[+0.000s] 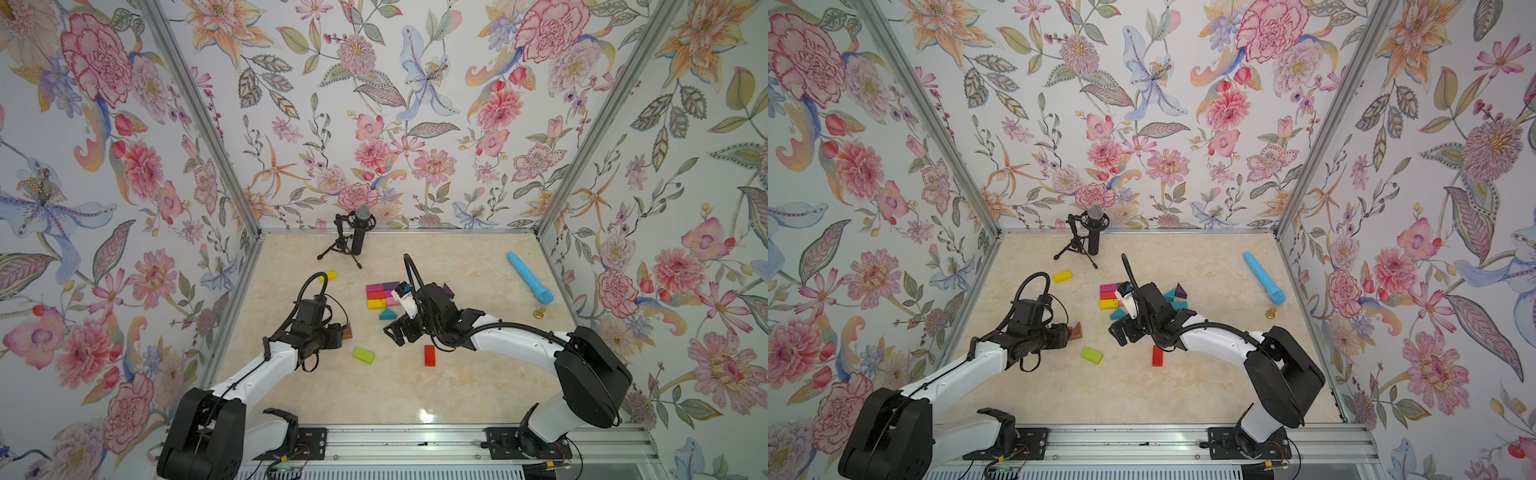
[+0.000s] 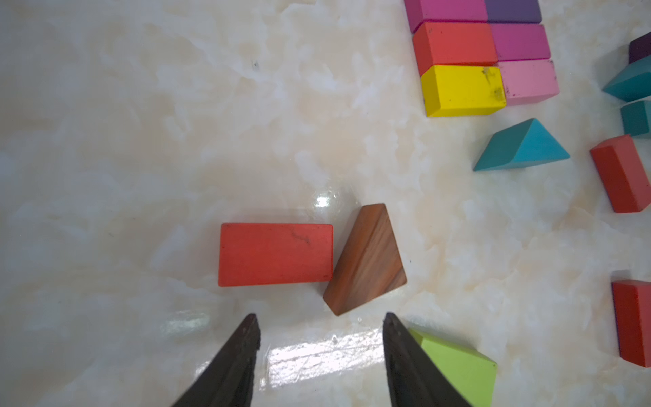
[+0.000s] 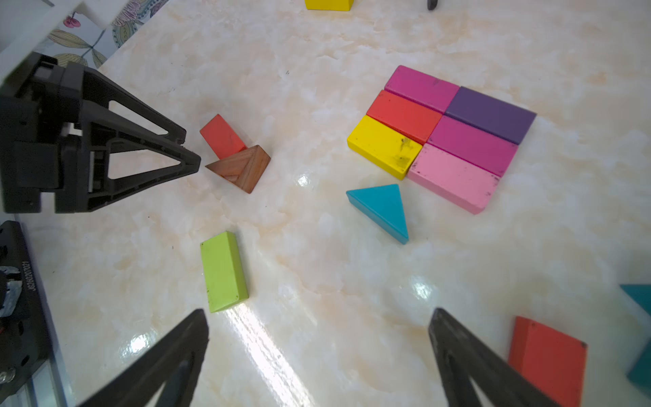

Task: Assemble a piece of candy with building blocks
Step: Adjust the building block at the center of the board, then pick up the building block from the center of the board.

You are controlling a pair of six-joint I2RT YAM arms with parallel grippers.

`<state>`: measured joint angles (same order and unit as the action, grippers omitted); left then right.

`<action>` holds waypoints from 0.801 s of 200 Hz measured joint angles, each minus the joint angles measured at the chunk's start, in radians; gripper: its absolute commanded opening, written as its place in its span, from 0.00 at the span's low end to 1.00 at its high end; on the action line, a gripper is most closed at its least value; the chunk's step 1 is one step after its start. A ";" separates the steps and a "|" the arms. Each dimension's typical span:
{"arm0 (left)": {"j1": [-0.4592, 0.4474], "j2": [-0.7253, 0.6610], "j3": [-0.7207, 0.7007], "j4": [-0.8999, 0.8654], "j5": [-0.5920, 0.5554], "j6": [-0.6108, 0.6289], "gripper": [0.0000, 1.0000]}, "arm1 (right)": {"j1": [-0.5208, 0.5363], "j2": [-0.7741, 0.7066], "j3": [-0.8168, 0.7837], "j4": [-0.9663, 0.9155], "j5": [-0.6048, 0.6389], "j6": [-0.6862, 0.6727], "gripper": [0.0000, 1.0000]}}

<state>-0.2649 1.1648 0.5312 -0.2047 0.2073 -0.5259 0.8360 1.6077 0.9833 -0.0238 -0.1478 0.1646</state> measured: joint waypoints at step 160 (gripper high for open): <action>0.354 -0.138 -0.053 0.128 0.187 -0.043 0.99 | 0.188 0.599 0.713 -0.317 0.101 -0.087 1.00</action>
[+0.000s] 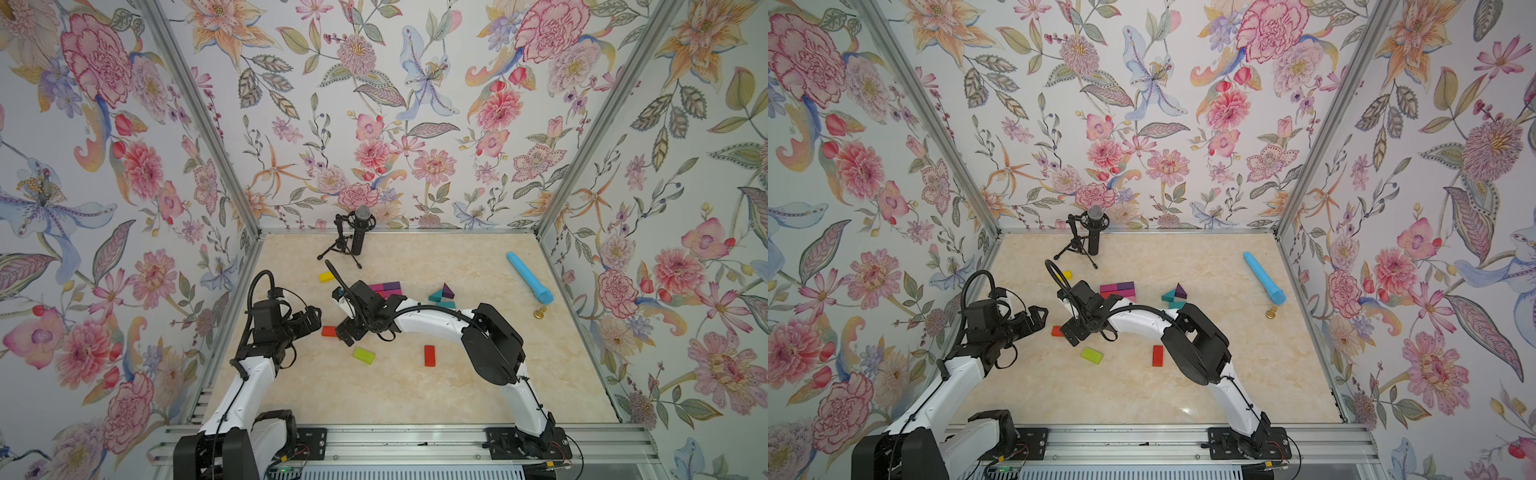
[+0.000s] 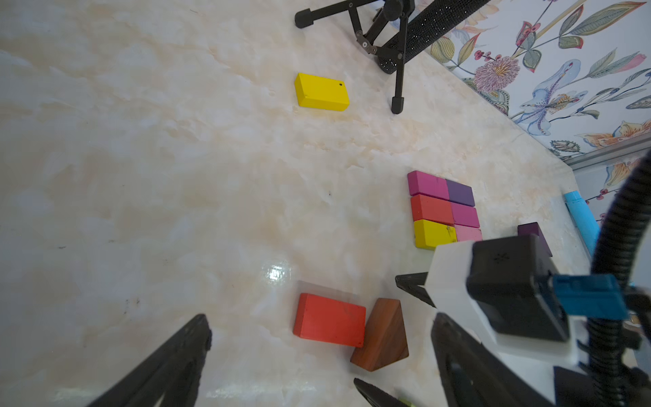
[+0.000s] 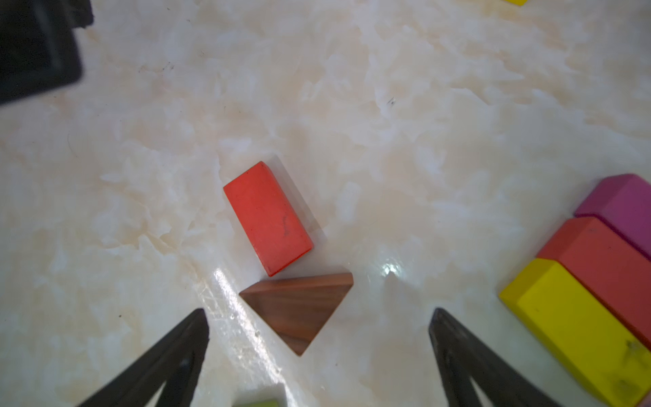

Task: Assemble a piece of candy with building blocks
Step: Pick up the building block from the center of the board.

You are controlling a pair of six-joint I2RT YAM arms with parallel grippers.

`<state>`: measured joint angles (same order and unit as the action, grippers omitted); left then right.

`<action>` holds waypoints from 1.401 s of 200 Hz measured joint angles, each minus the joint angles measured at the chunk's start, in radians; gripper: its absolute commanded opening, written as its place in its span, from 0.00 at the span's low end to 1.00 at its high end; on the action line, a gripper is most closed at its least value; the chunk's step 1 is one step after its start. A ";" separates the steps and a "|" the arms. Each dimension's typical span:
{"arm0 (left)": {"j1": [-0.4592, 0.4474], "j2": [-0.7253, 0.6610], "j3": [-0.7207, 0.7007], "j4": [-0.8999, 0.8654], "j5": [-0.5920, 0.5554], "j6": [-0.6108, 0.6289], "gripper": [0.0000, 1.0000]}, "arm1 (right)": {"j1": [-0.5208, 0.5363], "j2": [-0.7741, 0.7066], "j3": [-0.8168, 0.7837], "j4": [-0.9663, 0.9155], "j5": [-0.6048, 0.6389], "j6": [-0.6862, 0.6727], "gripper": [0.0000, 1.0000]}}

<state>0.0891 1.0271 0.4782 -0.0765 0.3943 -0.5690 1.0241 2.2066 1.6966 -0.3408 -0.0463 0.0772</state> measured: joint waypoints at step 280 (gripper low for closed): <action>0.002 -0.017 -0.012 0.003 0.013 -0.008 0.99 | 0.004 0.116 0.136 -0.086 -0.055 -0.074 0.72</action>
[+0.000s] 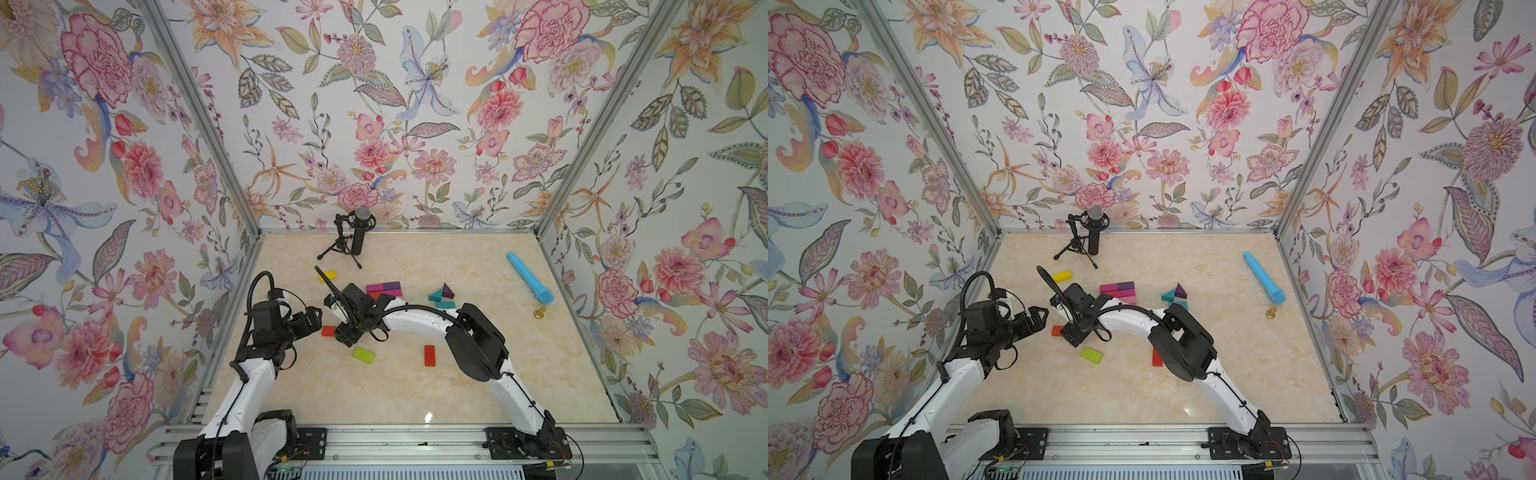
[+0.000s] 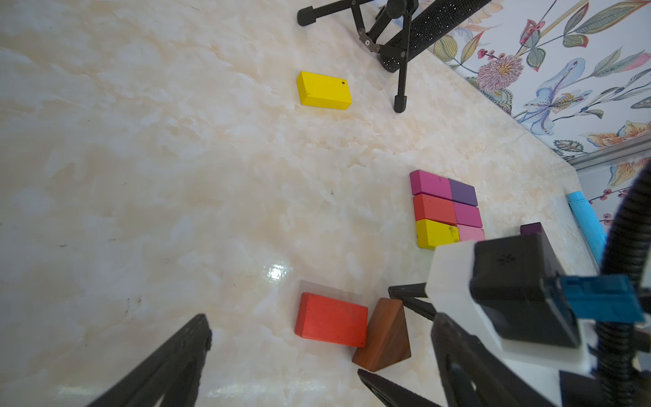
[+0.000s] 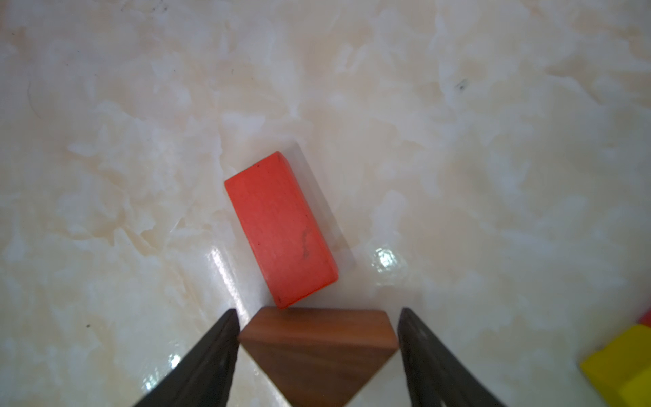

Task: Assemble a piece of candy with building blocks
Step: Pick up the building block from the center of the board.

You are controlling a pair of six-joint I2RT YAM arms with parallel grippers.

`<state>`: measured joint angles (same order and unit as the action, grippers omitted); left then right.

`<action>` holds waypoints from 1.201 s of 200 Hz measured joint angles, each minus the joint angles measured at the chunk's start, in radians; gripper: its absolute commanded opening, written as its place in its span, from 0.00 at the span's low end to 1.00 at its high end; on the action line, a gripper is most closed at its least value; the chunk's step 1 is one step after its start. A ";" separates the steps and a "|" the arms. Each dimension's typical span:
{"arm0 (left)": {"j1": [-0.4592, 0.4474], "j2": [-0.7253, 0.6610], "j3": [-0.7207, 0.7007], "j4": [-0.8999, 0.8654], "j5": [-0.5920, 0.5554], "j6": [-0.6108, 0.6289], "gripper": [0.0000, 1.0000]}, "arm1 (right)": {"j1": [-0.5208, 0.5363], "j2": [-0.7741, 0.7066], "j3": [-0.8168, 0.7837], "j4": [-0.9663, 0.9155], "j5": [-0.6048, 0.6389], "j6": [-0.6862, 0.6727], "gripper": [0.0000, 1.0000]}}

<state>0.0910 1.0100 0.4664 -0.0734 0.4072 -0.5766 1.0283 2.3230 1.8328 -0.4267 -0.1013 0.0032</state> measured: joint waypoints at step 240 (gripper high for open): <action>-0.051 0.072 0.005 0.060 0.038 -0.014 0.99 | -0.215 -0.087 -0.025 -0.008 0.006 0.138 0.41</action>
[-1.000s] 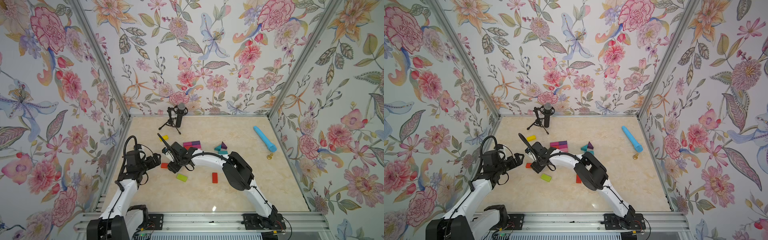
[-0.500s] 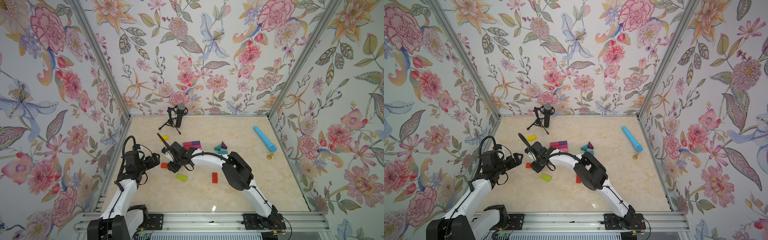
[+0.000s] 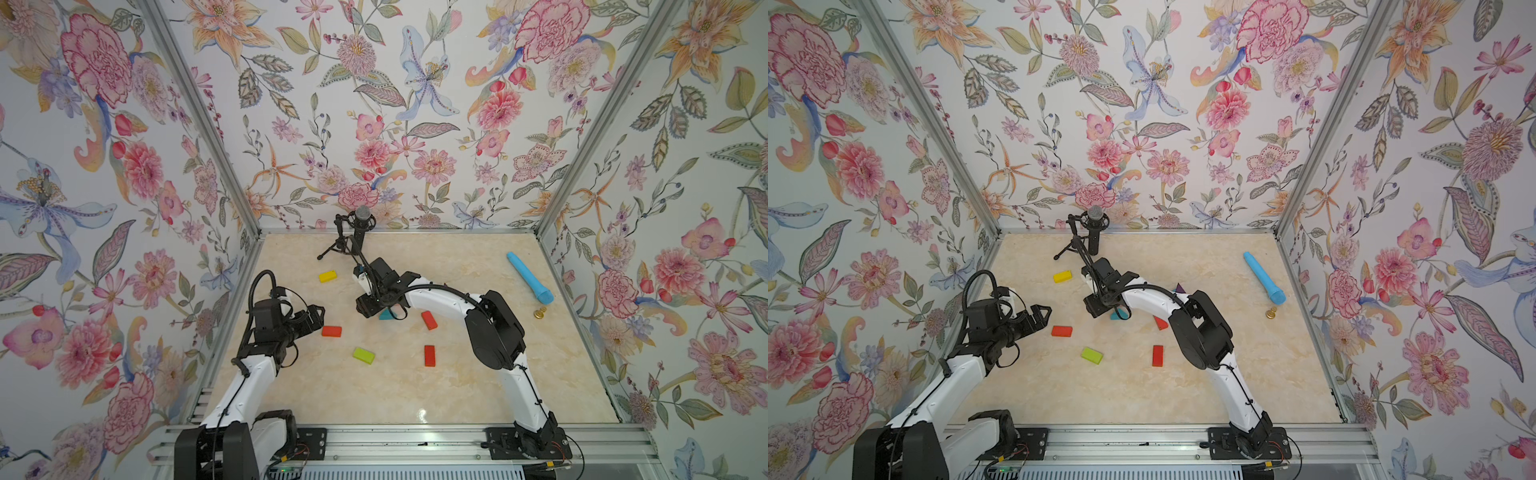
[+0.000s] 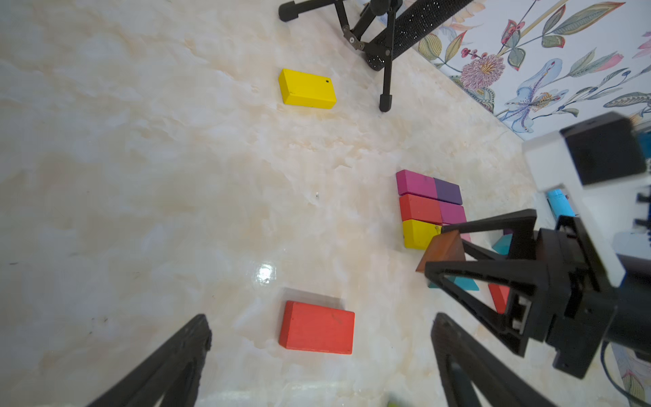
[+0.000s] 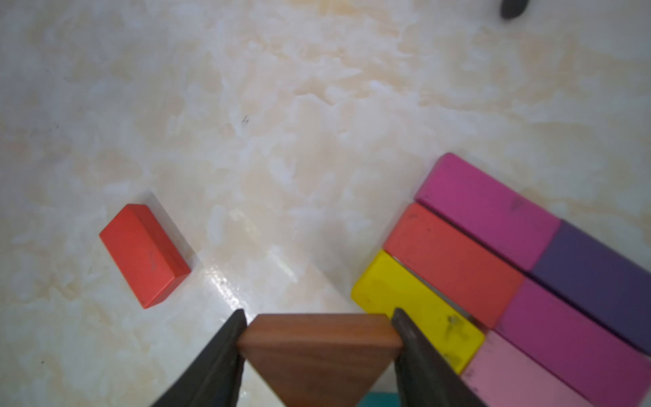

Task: Assemble a piece of candy with building blocks
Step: Pick up the building block from the center of the board.

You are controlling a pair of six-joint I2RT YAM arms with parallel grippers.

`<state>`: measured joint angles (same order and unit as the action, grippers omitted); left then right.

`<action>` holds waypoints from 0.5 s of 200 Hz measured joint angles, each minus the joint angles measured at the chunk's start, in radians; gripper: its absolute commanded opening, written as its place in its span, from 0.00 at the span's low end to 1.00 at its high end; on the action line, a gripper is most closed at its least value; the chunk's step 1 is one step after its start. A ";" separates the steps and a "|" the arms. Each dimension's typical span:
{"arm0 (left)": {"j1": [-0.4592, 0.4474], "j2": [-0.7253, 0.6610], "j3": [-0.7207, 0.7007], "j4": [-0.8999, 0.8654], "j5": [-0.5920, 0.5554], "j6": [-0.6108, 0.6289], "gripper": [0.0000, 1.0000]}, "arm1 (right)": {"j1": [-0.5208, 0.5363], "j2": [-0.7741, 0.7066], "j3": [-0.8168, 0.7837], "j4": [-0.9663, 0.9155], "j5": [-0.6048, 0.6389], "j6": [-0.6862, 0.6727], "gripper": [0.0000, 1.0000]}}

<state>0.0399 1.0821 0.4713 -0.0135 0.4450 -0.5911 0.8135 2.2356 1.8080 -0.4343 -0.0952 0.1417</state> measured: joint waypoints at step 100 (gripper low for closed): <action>-0.165 0.119 0.032 0.106 -0.034 -0.004 0.99 | -0.095 0.230 0.477 -0.042 0.111 0.083 0.41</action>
<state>-0.1249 1.2007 0.5034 0.0921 0.4114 -0.5953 0.7181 2.4660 2.2852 -0.4763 0.0158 0.2249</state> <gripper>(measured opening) 0.989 0.633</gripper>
